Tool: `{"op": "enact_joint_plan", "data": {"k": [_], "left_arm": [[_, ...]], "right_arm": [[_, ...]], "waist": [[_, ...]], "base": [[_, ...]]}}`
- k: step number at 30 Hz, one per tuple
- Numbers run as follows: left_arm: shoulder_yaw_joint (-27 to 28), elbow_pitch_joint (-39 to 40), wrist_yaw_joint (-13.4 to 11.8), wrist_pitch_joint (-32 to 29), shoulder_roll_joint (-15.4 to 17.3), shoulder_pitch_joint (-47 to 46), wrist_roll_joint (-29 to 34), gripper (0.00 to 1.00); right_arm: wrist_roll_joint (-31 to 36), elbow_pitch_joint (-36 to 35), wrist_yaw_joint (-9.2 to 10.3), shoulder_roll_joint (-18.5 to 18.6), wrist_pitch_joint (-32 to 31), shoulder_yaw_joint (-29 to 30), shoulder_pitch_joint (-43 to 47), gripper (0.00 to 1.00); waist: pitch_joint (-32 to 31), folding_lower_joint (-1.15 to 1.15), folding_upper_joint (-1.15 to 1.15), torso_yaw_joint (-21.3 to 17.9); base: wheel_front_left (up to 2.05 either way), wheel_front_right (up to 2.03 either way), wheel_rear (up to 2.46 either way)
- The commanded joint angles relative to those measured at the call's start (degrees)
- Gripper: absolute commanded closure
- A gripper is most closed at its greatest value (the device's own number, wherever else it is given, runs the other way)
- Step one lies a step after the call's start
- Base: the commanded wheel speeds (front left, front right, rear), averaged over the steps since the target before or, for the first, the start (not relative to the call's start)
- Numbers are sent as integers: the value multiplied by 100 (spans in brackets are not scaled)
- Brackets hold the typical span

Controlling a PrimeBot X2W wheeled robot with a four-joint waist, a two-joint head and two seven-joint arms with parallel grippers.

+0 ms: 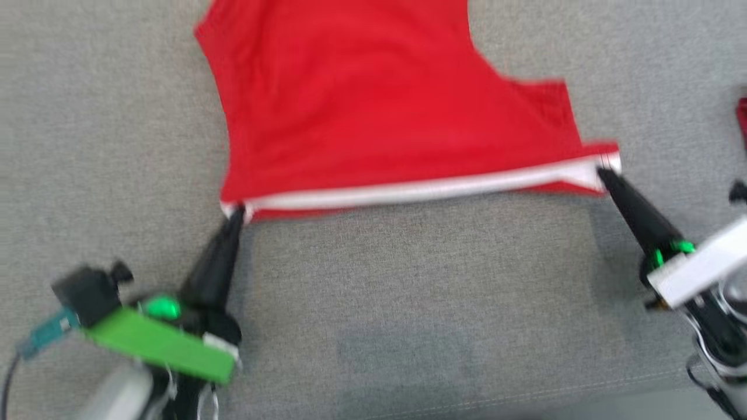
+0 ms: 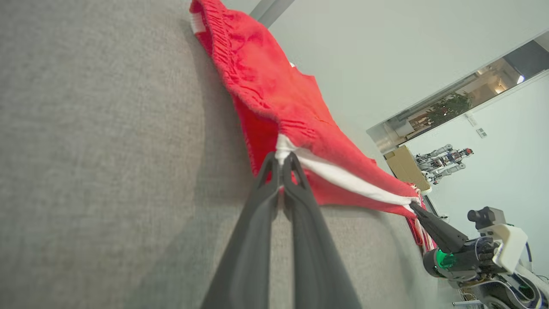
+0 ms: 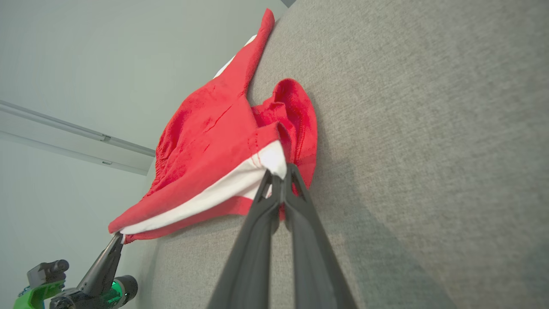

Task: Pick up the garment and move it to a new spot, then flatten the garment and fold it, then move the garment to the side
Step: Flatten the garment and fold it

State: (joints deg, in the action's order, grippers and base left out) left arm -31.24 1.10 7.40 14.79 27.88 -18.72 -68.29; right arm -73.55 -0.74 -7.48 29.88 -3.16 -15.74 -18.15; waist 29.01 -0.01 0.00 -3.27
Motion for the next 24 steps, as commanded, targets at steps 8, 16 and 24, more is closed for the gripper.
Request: {"op": "enact_joint_plan", "data": {"k": [8, 16, 24], "left_arm": [[334, 1396, -288, 43, -427, 2531, 221, 100], [517, 2281, -503, -400, -36, 2326, 204, 100], [1182, 1999, -1457, -1652, -23, 109, -660, 100]], "right_arm": [[-894, -1609, 0, 973, 456, 810, 2876, 100], [-973, -2396, -1, 1202, 635, 1288, 2639, 100], [-247, -469, -2, 323, -51, 281, -868, 100]], "waist": [[-714, 1, 0, 218], [-196, 1, 0, 288], [593, 1, 0, 486]], "base": [[0, 0, 0], [0, 0, 0], [0, 0, 0]]}}
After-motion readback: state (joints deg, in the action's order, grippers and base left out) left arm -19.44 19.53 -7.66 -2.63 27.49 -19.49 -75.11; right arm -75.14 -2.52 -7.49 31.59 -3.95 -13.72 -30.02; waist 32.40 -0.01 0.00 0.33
